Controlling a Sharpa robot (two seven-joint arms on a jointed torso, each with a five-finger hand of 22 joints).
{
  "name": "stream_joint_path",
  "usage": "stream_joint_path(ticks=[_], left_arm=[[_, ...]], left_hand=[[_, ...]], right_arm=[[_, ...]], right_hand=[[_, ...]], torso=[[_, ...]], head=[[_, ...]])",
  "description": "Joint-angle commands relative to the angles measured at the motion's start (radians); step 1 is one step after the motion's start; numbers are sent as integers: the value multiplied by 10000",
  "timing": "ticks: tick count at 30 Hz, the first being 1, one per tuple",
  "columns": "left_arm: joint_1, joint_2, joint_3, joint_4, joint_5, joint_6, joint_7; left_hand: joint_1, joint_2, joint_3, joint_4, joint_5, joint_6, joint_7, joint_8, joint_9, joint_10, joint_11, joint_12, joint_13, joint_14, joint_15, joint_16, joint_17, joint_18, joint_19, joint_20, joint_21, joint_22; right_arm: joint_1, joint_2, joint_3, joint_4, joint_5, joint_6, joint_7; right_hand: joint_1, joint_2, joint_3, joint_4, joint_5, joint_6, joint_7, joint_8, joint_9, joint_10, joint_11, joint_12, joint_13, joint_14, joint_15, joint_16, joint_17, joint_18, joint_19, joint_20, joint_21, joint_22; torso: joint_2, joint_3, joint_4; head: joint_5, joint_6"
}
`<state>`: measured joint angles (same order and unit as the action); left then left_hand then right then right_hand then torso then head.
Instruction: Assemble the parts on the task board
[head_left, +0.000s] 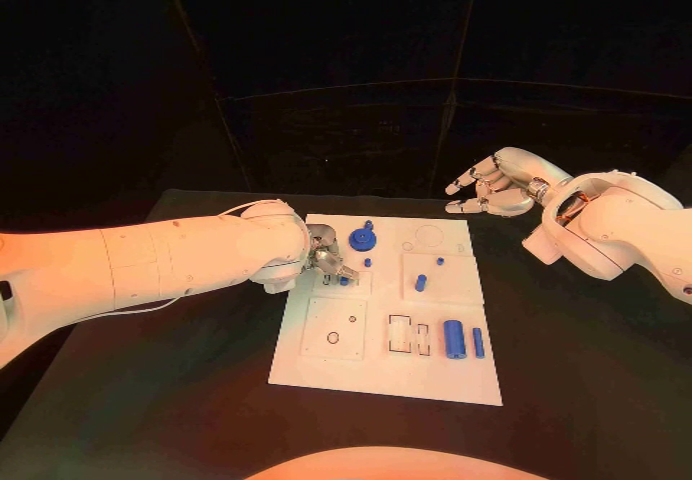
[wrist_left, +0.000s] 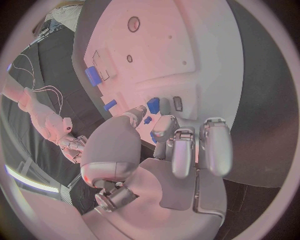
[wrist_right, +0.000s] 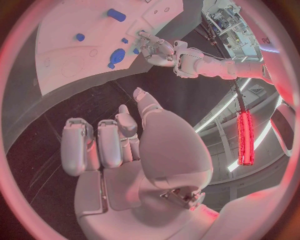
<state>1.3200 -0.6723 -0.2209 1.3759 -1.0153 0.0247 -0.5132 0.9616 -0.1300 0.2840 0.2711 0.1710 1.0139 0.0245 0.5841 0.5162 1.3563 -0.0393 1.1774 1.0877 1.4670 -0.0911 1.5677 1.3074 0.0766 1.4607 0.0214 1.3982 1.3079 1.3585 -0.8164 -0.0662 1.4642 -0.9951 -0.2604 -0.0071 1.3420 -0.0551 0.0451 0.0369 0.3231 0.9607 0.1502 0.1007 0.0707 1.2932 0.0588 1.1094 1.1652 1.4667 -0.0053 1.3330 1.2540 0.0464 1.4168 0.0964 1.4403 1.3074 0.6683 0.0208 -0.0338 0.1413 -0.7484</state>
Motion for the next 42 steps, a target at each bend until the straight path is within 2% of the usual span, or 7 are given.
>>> stream_joint_path(ticks=[1,6,11,13,18,28,42], left_arm=[[23,-69,17,87,24,-131,10],[65,-193,140,222,29,-213,18],[112,-307,464,309,182,-136,25],[187,-375,657,319,235,76,22],[550,-375,847,-24,358,793,17],[914,254,905,-1594,418,1929,11],[857,1141,860,-3299,163,2493,-24]], left_hand=[[120,23,-288,104,-182,81,6,-51,-42,69,-25,40,21,1037,-47,31,2634,-189,18,-56,-37,101],[226,81,-740,176,-357,90,6,-44,-110,67,-24,28,19,1037,-48,31,2634,-187,18,-58,-52,102],[266,95,-946,178,-382,59,16,-50,-143,16,-18,-53,-70,1037,-46,31,2634,-172,-7,-58,-101,44],[391,124,-1111,163,-377,-8,38,-65,-175,-62,-3,-153,-179,1037,-37,31,2634,-156,-38,-53,-159,-25],[971,232,-1558,127,-357,-525,246,-306,-364,-760,168,-1130,-1278,1037,83,31,2634,-62,-257,34,-529,-469],[1342,464,-2075,177,-341,-899,486,-720,-720,-1204,385,-1690,-1951,1037,270,31,2634,-8,-379,214,-764,-709],[1331,609,-2273,191,-351,-760,469,-696,-776,-1174,379,-1622,-1912,1037,278,31,2634,-12,-356,242,-742,-657]], right_arm=[[24,3,6,0,16,37,47],[24,20,6,-26,16,24,62],[24,32,6,-48,16,17,67],[24,34,6,-63,16,17,66],[23,46,5,-101,16,21,60],[23,68,5,-117,16,18,44],[24,99,5,-107,16,27,45]], right_hand=[[-117,-10,-17,56,-65,8,4,34,-12,-75,32,-58,-19,357,-79,-63,-25,100,-96,15,-73,377],[-124,-10,-21,62,-65,7,4,33,-12,-76,32,-60,-22,355,-80,-71,-34,101,-99,15,-76,372],[-150,-13,-38,85,-67,3,3,33,-12,-82,31,-73,-33,346,-80,-103,-70,108,-118,15,-95,345],[-150,-13,-38,85,-67,3,3,33,-12,-82,31,-73,-33,346,-80,-103,-70,108,-118,15,-95,345],[-160,-13,-44,94,-67,2,3,32,-12,-80,31,-71,-32,345,-80,-106,-72,109,-121,15,-99,340],[-154,-5,-41,96,-59,2,1,33,-12,-79,29,-72,-34,344,-81,-113,-78,110,-124,15,-103,335],[-123,13,-28,91,-44,-2,-2,32,-12,-92,24,-95,-53,337,-84,-139,-104,115,-138,14,-118,314]], torso=[[3,-8,-1],[1,-8,-3],[5,-6,-4],[4,-2,-6],[-10,3,-4],[23,3,-33],[46,-21,-43]], head=[[-4,5],[-10,9],[-22,20],[-19,25],[-31,17],[30,15],[56,-16]])
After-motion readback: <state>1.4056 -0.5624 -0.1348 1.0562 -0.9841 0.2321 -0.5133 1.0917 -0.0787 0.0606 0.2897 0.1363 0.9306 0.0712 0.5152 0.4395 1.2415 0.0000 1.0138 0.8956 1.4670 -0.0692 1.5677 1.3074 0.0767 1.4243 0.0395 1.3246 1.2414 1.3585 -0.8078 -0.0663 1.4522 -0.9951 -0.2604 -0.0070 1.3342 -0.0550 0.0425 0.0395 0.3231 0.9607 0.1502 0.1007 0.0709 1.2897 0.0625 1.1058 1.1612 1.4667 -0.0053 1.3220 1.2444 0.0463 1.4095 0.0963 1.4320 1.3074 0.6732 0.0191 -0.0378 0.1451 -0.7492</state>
